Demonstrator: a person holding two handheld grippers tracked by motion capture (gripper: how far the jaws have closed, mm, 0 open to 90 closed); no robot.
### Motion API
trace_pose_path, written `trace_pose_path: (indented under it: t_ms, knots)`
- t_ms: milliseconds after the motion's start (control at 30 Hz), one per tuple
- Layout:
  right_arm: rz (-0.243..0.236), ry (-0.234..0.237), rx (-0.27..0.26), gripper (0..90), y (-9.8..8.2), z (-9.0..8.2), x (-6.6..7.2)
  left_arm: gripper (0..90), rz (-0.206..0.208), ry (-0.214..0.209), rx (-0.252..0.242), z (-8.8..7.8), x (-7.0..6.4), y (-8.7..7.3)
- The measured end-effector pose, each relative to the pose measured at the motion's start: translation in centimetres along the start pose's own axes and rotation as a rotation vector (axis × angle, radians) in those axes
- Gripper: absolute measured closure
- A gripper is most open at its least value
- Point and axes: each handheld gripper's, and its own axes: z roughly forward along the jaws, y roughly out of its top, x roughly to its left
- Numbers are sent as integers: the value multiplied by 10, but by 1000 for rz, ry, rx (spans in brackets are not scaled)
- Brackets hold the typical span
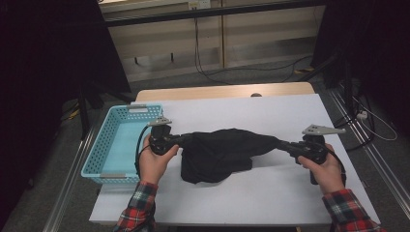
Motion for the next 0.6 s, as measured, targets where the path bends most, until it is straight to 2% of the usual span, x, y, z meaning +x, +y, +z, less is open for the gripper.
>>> trace_pose_path:
  t_ms: [100,233,300,433,500,533,600]
  knots:
    - [32,-14,-12,882,-2,-12,-9,882,3,-12,2,5,-4,2]
    - [82,-33,-7,882,-6,-18,-20,882,-31,-3,4,12,0,3]
    - [101,-46,16,882,-7,-13,-22,882,-56,17,18,15,8,1]
    - [108,-82,75,882,-9,1,-25,882,-108,46,22,18,20,-3]
    - [132,-92,90,882,-9,9,-27,882,-114,61,33,19,23,-4]
    - [123,-108,101,882,-9,13,-28,881,-111,67,35,19,23,-4]
    - [118,-111,113,879,-9,19,-27,877,-96,80,37,20,24,-5]
